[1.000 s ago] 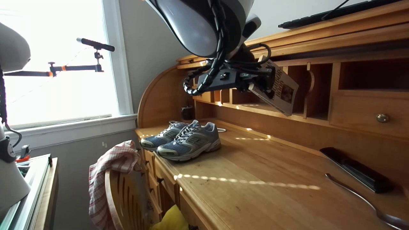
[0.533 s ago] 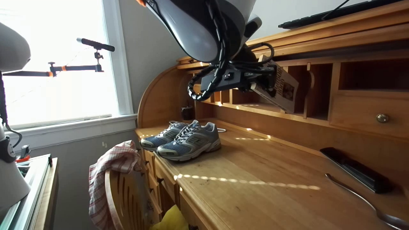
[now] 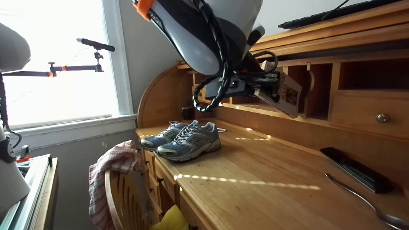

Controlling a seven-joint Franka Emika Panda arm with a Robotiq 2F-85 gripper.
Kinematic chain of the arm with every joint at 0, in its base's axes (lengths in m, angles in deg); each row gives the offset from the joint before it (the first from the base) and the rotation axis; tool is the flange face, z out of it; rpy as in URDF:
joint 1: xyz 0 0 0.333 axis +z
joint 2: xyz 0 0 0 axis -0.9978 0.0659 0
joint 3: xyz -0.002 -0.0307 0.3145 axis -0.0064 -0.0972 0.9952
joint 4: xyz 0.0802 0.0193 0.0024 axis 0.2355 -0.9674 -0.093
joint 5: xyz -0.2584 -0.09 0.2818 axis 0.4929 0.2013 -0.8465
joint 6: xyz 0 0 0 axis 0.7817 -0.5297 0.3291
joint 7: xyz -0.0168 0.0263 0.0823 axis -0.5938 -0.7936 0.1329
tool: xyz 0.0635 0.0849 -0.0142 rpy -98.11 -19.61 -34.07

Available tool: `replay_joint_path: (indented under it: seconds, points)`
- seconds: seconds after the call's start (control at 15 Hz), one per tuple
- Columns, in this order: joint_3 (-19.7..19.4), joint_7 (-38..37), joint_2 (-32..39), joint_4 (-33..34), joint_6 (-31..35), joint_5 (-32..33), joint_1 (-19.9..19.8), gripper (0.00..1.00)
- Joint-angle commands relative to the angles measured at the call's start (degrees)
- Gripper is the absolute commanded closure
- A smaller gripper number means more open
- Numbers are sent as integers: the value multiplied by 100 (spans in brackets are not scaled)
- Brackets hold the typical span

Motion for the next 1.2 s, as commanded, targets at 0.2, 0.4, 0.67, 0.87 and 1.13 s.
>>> replay_joint_path:
  seconds: [0.2, 0.4, 0.67, 0.87, 1.13]
  points:
    - [102, 204, 410, 228, -224, 114, 174, 94]
    - [266, 296, 499, 245, -440, 115, 146, 94]
    - [630, 867, 733, 260, -753, -173, -60, 94]
    - [686, 1021, 914, 385, -840, -199, -31, 94]
    - [644, 1272, 1120, 499, -869, -292, 60, 94]
